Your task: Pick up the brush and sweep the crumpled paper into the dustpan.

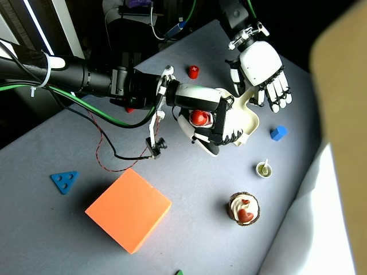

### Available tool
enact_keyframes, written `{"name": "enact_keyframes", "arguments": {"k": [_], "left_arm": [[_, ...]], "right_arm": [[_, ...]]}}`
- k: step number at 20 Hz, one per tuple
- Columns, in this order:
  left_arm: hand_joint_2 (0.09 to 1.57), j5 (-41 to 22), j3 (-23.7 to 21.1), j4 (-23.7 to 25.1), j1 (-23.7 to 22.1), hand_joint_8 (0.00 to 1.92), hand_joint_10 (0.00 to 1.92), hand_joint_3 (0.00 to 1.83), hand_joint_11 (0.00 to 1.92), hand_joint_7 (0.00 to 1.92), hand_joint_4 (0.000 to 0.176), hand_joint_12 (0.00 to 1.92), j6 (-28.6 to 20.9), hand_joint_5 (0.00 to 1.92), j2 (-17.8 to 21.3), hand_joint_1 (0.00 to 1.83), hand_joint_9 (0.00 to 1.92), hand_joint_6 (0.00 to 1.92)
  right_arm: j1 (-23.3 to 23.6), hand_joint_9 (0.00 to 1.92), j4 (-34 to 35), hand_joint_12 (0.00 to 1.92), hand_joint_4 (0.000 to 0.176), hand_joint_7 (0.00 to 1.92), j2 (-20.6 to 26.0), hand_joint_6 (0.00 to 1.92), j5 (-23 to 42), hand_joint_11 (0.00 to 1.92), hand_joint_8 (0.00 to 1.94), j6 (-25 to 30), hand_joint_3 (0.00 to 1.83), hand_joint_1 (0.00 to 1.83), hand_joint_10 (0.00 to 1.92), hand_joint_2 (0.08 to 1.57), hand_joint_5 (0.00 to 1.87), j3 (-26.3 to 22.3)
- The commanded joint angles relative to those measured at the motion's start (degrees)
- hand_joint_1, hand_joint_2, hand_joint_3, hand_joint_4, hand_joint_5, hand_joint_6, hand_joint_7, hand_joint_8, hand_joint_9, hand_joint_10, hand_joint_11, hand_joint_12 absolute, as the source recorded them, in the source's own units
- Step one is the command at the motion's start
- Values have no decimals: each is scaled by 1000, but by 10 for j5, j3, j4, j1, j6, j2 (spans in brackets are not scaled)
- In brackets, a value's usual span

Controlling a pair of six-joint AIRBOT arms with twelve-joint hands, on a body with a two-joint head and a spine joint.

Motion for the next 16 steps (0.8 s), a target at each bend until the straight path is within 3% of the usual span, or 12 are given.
{"name": "enact_keyframes", "arguments": {"k": [1, 2, 3, 6, 7, 9, 10, 11, 12, 13, 14, 16], "left_arm": [[1136, -43, 0, 23, -4, 3, 5, 0, 185, 300, 0, 15, 3, 947, 3, 1074, 215, 1033], [1131, -43, 1, 22, -4, 1, 2, 0, 177, 278, 0, 11, 3, 958, 3, 1081, 208, 1017], [1140, -43, 2, 22, -4, 2, 4, 2, 153, 253, 47, 6, 3, 934, 3, 1049, 178, 1054], [1139, -43, 3, 22, -4, 5, 6, 1, 159, 288, 39, 8, 3, 937, 3, 1053, 207, 1050], [1142, -42, 3, 21, -4, 3, 5, 1, 159, 287, 62, 8, 3, 931, 3, 1041, 212, 1060], [1144, -43, 1, 21, -4, 0, 1, 0, 158, 271, 48, 7, 3, 928, 5, 1046, 193, 1065], [1147, -44, 0, 21, -3, 0, 0, 1, 144, 268, 94, 5, 3, 919, 6, 1024, 189, 1077], [1146, -44, -2, 21, -3, 1, 0, 0, 146, 271, 82, 6, 3, 923, 8, 1030, 189, 1072], [1144, -45, -3, 21, -2, 1, 1, 0, 160, 269, 35, 12, 3, 928, 8, 1052, 184, 1065], [1138, -45, -4, 20, -2, 1, 2, 0, 166, 269, 2, 14, 3, 942, 9, 1070, 187, 1042], [1141, -46, -4, 20, -1, 0, 0, 1, 158, 264, 11, 10, 3, 935, 9, 1064, 184, 1053], [1146, -47, -5, 20, -1, 3, 2, 0, 136, 252, 68, 5, 3, 923, 10, 1036, 166, 1073]], "right_arm": [[11, 1442, -53, 1921, 161, 1234, 1, 1921, -69, 1554, 1941, 3, 0, 1557, 1921, 1199, 920, 4], [15, 1432, -46, 1921, 163, 1221, 1, 1921, -73, 1555, 1941, 8, 0, 1562, 1921, 1195, 920, 4], [16, 1430, -44, 1921, 164, 1218, -1, 1921, -73, 1554, 1941, 8, 0, 1566, 1921, 1191, 927, 4], [16, 1454, -45, 1921, 164, 1253, -2, 1921, -73, 1559, 1941, 8, 3, 1551, 1921, 1209, 922, 5], [16, 1456, -48, 1921, 162, 1257, -2, 1921, -73, 1562, 1941, 8, 0, 1567, 1921, 1202, 924, 6], [16, 1457, -55, 1921, 163, 1250, 3, 1921, -72, 1572, 1941, 7, 0, 1564, 1921, 1197, 928, 6], [16, 1467, -61, 1921, 165, 1260, 8, 1921, -68, 1569, 1941, -1, 0, 1565, 1921, 1192, 944, 3], [13, 1470, -69, 1921, 165, 1262, 13, 1921, -67, 1569, 1941, -9, 0, 1566, 1921, 1191, 947, -1], [12, 1466, -69, 1921, 165, 1257, 21, 1921, -64, 1569, 1941, -18, 0, 1568, 1921, 1188, 947, -10], [10, 1457, -65, 1921, 165, 1252, 32, 1921, -51, 1561, 1941, -37, 0, 1555, 1921, 1189, 945, -27], [6, 1452, -58, 1921, 166, 1247, 44, 1921, -37, 1562, 1941, -66, 0, 1552, 1921, 1186, 959, -47], [6, 1455, -15, 1921, 166, 1240, 53, 1921, -34, 1572, 1941, -113, 0, 1570, 1921, 1187, 953, -73]]}}
